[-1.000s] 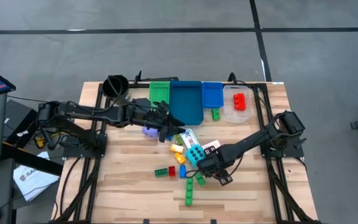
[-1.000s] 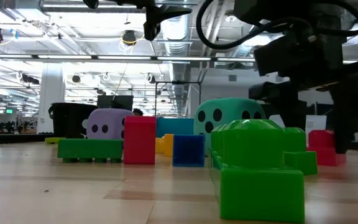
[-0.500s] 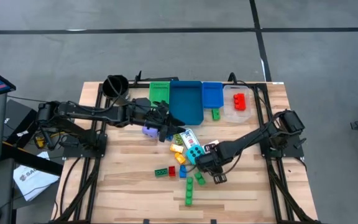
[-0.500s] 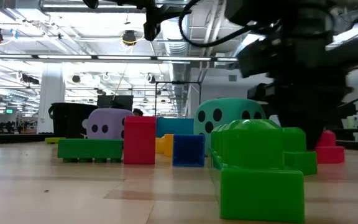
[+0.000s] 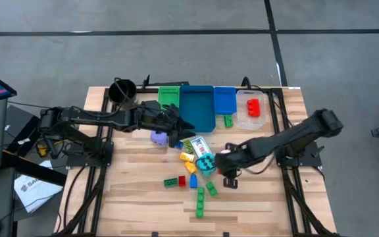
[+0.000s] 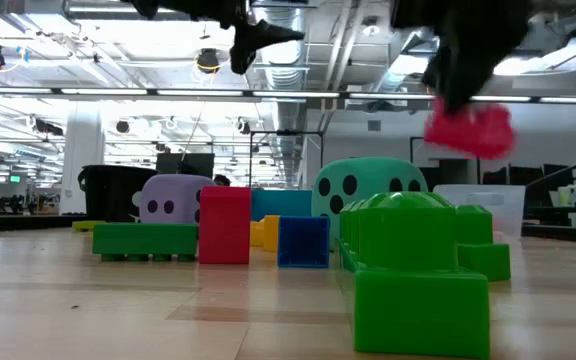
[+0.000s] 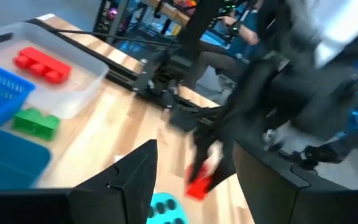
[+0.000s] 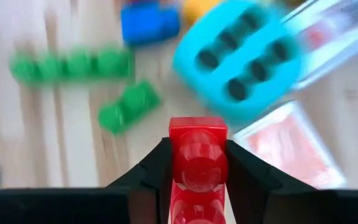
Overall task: Pick & Place Toys
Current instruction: Put the large red game piece into the transparent bin
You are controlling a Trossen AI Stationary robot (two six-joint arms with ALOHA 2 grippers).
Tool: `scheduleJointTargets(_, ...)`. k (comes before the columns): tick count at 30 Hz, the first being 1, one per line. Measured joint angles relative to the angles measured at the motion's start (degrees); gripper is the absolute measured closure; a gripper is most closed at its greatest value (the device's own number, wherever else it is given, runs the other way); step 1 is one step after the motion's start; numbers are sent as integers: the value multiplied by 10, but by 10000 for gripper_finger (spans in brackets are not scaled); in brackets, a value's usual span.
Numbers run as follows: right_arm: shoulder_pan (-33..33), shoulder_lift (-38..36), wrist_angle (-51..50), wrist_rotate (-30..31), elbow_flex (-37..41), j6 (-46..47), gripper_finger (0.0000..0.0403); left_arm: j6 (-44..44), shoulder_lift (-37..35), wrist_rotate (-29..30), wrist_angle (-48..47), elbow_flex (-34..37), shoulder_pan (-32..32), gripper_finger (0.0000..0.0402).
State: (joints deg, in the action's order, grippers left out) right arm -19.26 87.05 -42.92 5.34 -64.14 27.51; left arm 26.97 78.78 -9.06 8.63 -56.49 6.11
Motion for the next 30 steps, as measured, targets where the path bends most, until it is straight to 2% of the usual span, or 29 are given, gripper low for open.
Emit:
scheduleJointTargets(8,-26,-148,-31,236,0,183,294,-12,0,0,-1,0,33,198)
scheduleJointTargets(12,-21,-198,-102,357,-1,263,294,-11,0,0,5,0,39,198)
scheduleJointTargets(15,-11,-225,-173,420,-1,332,294,-11,0,2,10,0,40,198)
scheduleJointTargets(18,12,-243,-254,453,-1,393,294,-11,0,2,10,0,40,198)
scheduleJointTargets(23,75,-258,-385,458,-1,444,294,-11,0,22,13,0,40,198)
scheduleJointTargets(26,122,-264,-415,460,-1,427,293,-11,0,66,18,0,40,198)
scheduleJointTargets(30,185,-276,-383,466,-1,336,290,-11,0,108,42,0,40,198)
